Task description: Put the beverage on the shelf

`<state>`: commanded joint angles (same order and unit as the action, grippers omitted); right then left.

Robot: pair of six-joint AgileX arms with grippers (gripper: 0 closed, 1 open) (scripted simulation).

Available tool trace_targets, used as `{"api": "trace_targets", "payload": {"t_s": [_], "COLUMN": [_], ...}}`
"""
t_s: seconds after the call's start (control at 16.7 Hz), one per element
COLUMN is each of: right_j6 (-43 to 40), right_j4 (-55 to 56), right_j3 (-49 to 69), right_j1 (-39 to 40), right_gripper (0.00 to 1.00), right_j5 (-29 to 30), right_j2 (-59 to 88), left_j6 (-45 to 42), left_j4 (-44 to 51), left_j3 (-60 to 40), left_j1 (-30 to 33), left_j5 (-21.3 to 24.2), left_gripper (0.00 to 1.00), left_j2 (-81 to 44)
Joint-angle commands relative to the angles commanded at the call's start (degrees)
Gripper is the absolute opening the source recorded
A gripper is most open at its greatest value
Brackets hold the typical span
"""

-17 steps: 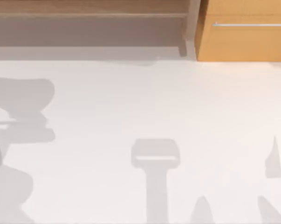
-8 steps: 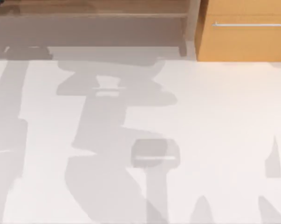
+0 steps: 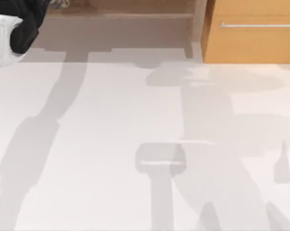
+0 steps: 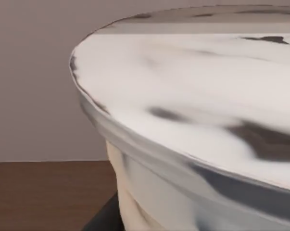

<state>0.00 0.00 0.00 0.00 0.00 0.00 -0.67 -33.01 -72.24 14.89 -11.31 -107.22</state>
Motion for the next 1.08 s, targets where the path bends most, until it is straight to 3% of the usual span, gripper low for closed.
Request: {"api": "trace_targets", "payload": {"t_s": [0.42, 1.08], "right_j6": [0.00, 0.00], "right_j4": [0.00, 0.00], "right_j3": [0.00, 0.00], "right_j1": [0.00, 0.00], "right_gripper": [1.00, 1.00], "right_j5": [0.00, 0.00], "right_j2": [0.00, 0.00], "left_j6": [2.34, 2.34], "left_j4": [11.16, 10.15], "left_j3": [-8.88, -12.22], "left_j1": [9.42, 8.89], "left_j5": [-10.20, -9.71], "left_gripper": [0.00, 0.00], "left_j2": [-1.31, -5.90]}}
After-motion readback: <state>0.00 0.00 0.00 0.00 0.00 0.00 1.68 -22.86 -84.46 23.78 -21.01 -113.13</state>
